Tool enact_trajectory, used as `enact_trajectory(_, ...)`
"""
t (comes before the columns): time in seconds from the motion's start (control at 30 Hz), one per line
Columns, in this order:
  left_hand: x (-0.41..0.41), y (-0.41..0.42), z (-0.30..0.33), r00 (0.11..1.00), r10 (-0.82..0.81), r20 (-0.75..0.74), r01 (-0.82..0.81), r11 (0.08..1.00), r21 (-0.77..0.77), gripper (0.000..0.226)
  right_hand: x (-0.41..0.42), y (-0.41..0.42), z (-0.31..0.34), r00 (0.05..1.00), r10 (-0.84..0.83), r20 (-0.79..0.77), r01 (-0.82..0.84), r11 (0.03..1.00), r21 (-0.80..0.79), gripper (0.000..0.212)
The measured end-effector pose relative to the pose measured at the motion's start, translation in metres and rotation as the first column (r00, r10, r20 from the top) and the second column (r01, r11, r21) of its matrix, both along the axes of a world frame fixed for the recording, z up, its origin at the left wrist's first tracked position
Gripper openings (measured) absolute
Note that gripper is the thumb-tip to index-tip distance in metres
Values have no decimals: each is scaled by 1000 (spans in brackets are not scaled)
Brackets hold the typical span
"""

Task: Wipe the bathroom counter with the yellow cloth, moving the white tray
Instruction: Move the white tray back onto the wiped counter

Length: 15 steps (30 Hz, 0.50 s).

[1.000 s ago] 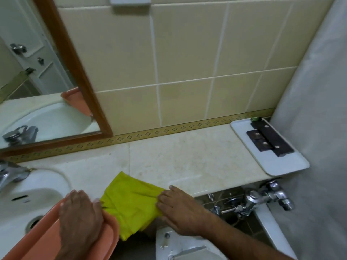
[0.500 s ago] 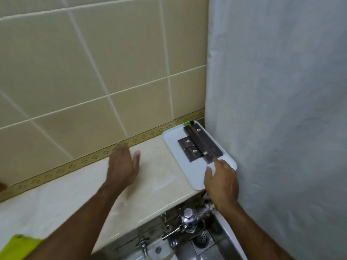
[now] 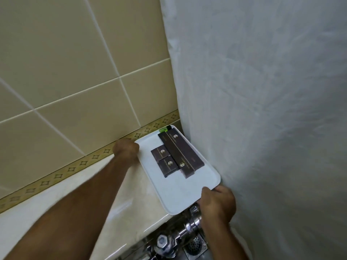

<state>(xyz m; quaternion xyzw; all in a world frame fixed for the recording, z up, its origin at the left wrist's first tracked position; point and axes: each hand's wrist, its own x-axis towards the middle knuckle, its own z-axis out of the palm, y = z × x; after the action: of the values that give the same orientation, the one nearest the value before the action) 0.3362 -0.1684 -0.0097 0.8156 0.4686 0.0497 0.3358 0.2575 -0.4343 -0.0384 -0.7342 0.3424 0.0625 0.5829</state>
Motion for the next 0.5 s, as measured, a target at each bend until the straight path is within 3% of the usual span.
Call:
enact_trajectory(0.07,-10,9,8,991,8,132,4,996,-89,23,7,-6,15,999,23,36,-22,1000,-18,11)
enact_trajectory(0.2,-60,20,33,955,27,296,9,993,-119,7,24,-16,42,986,124,107,-118,991,-58,20)
enact_trajectory(0.37,-157,52,43,955,144,258,-113,985,-133,15,25,9,53,943,313,112,-302,948,-101,15)
enact_trajectory(0.5,-237,85,44,967,200,159,-180,975,-133,11,18,68,55,834,542,105,-521,835,-177,21)
